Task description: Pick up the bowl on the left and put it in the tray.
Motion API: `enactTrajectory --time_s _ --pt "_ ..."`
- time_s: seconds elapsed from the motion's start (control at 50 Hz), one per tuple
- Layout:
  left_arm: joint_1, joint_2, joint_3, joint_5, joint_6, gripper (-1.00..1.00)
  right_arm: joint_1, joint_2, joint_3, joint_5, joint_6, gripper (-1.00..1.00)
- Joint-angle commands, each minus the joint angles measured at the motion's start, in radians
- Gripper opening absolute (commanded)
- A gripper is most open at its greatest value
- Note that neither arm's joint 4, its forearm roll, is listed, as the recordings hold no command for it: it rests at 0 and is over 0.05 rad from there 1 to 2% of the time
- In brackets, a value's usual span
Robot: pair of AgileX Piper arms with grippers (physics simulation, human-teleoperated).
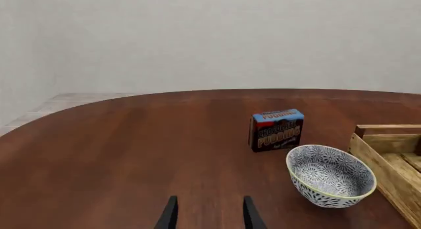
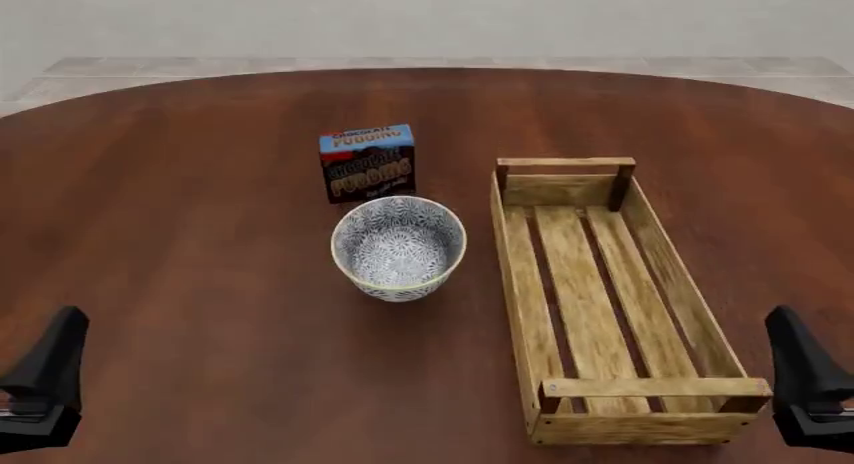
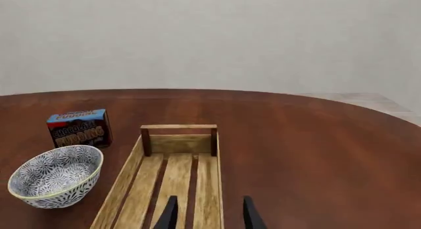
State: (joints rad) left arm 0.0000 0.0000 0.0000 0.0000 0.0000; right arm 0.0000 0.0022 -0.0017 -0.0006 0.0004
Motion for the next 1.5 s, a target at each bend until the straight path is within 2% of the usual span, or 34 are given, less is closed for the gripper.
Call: enactTrajectory --time_s 0.02,0.72,0.86,0.9,1.1,1.2,1.5 --pt "0.000 0.000 0.000 0.000 0.000 1.00 0.004 0.002 -0.004 0.000 0.001 1.00" --pt "0.000 0.000 0.000 0.000 0.000 1.00 0.064 0.004 0.000 0.010 -0.014 1.00" --pt "0.000 0.000 0.000 0.000 0.000 1.00 0.115 0.091 -0.003 -0.045 -0.012 1.00" --pt "0.000 0.000 0.000 0.000 0.000 1.00 0.123 0.110 -0.004 -0.062 -0.031 1.00" --pt "0.000 0.000 0.000 0.000 0.000 1.00 0.165 0.183 -0.002 -0.115 -0.048 1.00" --pt "0.000 0.000 0.000 0.000 0.000 1.00 0.189 0.254 -0.002 -0.158 -0.039 1.00" --pt "0.000 0.000 0.000 0.000 0.000 1.00 0.202 0.332 -0.012 -0.221 -0.046 1.00"
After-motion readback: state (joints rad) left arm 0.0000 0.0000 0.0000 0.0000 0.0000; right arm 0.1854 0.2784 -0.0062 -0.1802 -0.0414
